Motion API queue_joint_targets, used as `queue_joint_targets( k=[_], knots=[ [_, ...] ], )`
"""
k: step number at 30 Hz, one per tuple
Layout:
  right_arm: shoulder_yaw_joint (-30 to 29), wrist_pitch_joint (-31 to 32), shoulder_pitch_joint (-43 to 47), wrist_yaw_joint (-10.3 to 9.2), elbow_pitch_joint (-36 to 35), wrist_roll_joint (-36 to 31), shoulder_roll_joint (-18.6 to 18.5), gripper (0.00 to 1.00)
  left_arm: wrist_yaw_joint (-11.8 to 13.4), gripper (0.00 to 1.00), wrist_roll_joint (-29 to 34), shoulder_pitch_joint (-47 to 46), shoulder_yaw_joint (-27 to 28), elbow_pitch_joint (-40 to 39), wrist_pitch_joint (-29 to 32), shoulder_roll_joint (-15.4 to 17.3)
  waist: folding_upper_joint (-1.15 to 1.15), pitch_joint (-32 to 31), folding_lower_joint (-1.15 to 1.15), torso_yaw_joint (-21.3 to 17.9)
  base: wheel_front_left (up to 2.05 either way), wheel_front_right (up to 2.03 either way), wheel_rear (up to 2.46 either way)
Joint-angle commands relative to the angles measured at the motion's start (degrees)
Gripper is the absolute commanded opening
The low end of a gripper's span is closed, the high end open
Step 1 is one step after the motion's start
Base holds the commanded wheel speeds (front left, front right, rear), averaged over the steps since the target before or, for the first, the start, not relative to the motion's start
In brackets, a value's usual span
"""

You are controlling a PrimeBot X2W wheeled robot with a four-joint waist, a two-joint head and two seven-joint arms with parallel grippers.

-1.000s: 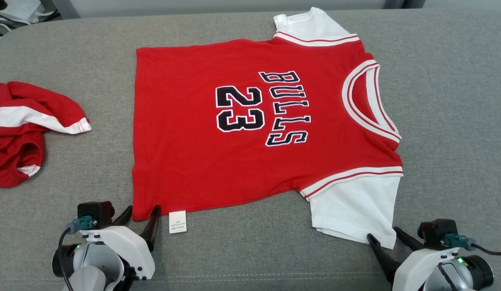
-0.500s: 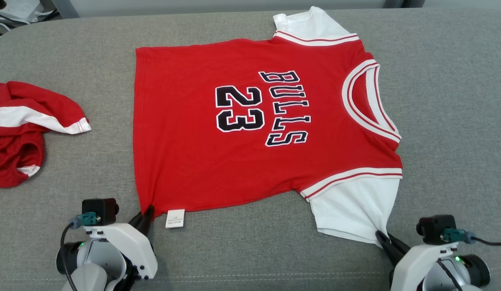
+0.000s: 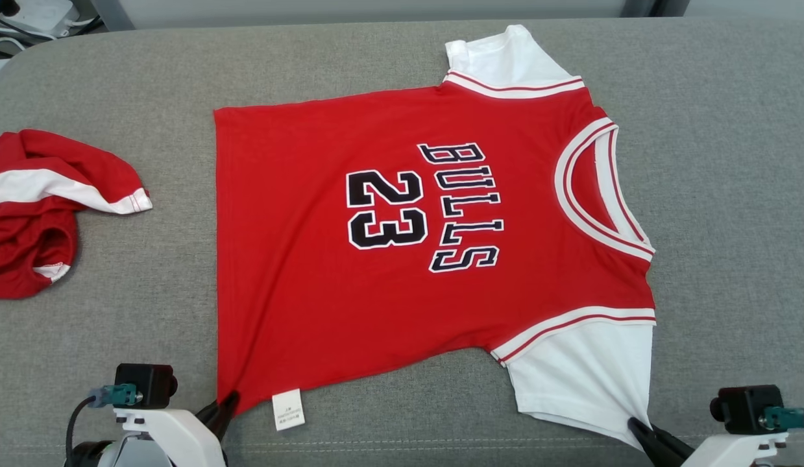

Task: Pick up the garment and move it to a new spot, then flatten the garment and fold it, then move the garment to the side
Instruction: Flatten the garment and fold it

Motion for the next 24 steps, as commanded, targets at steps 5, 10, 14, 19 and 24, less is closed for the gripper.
queue_joint_targets(
  k=[5,10,14,19,24],
  knots=[
    [-2.21,7.17,0.54,0.24,-9.52,3.88,-0.80,0.00,2.62,0.00,-2.34,2.55,3.54,-11.26,7.88,5.33,0.00,0.89,0.00,-0.62,0.00,0.00,0.00],
    [-3.13,12.64,-3.82,0.24,-12.96,6.82,-2.58,0.00,3.10,0.00,-5.06,2.49,4.47,-18.74,14.62,8.27,0.00,2.06,0.00,-0.95,0.00,0.00,0.00],
    [-3.35,17.15,-10.34,0.24,-13.27,9.67,-3.83,0.00,3.03,0.00,-7.21,-0.26,5.19,-22.67,19.45,10.36,0.00,3.30,0.00,-1.10,0.00,0.00,0.00],
    [-3.45,21.52,-20.55,0.24,-10.34,11.27,-5.95,0.00,2.29,0.00,-10.87,-5.94,5.96,-23.64,23.57,11.03,0.00,4.64,0.00,-1.01,0.00,0.00,0.00],
    [-2.37,23.49,-28.00,0.24,-5.91,12.24,-6.62,0.00,1.27,0.00,-13.73,-11.17,5.81,-21.99,25.27,9.96,0.00,5.62,0.00,-0.75,0.00,0.00,0.00]
  ],
)
